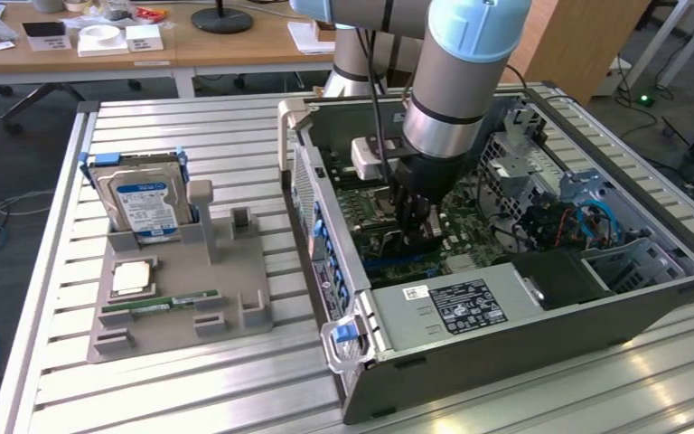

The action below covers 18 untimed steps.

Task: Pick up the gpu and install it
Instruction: 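Insert the gpu into the slot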

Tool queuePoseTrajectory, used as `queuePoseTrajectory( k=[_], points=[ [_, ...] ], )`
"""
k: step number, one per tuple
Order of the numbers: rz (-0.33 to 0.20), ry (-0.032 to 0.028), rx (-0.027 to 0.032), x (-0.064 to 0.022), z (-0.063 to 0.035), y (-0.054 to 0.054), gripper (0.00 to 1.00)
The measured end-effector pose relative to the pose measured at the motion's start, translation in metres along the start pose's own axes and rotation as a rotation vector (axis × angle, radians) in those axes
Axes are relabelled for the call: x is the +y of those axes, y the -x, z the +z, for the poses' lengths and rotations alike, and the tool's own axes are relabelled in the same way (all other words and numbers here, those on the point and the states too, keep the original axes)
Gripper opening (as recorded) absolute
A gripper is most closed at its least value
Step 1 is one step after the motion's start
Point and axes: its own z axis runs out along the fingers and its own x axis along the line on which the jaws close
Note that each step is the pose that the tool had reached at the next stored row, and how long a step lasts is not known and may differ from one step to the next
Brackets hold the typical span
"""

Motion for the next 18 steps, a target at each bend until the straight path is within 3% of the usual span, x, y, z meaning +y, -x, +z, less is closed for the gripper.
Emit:
queuePoseTrajectory(
  k=[18],
  points=[
    [0.0, 0.0001, 0.0002, 0.0, 0.0019, -0.0001, 0.26]
  ],
)
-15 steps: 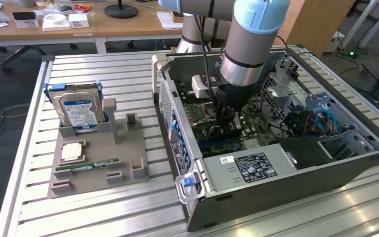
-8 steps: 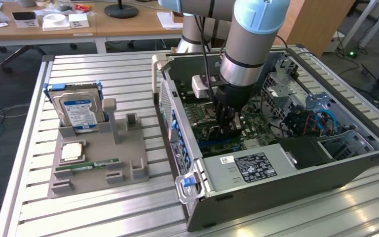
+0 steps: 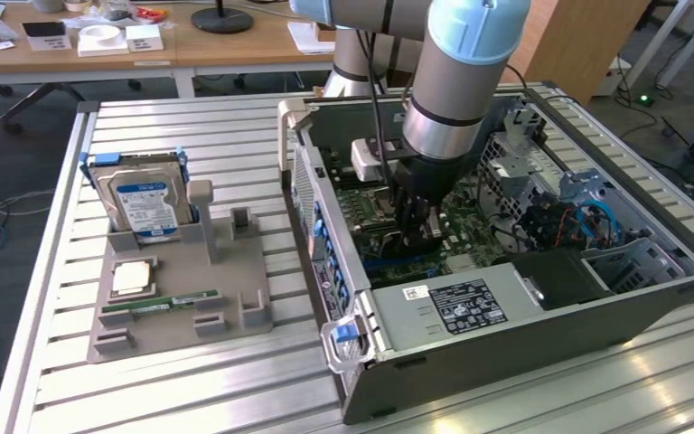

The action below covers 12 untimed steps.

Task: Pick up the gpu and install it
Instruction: 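Insert the gpu into the slot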

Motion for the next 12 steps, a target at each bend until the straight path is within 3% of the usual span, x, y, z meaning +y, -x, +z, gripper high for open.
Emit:
queuePoseTrajectory(
  k=[12],
  points=[
    [0.0, 0.0, 0.0, 0.0, 0.001, 0.0, 0.26]
  ],
)
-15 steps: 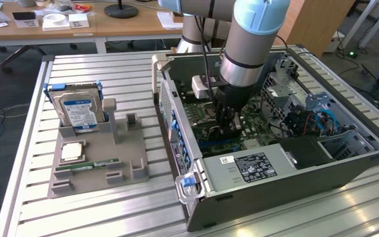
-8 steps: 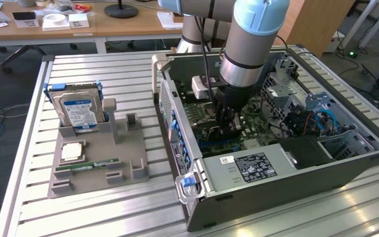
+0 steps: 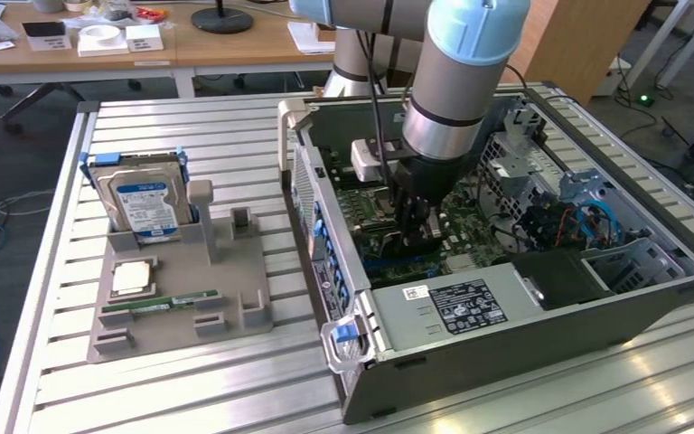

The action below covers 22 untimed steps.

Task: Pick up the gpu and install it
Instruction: 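Insert the gpu into the slot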

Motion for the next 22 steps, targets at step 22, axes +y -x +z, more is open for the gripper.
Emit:
queuePoseTrajectory(
  k=[22],
  points=[
    [0.0, -0.0003, -0.0003, 0.0013, 0.0015, -0.0001, 0.26]
  ],
)
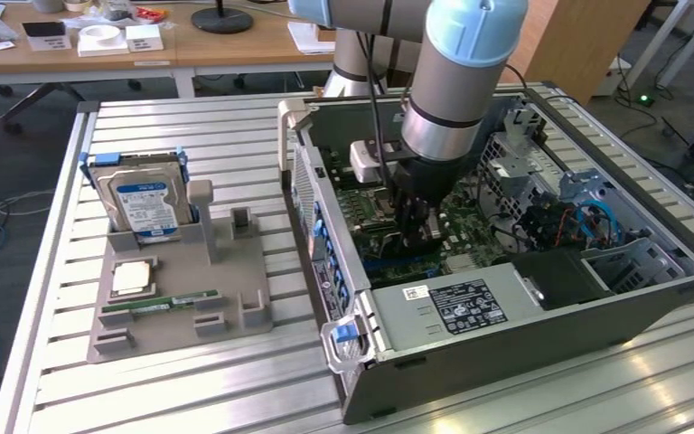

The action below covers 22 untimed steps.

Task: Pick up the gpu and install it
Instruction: 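Insert the gpu into the slot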

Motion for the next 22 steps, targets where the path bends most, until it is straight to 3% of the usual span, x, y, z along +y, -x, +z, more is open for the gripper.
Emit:
queuePoseTrajectory(
  k=[22],
  points=[
    [0.0, 0.0001, 0.0001, 0.0005, 0.0002, -0.0002, 0.26]
  ],
)
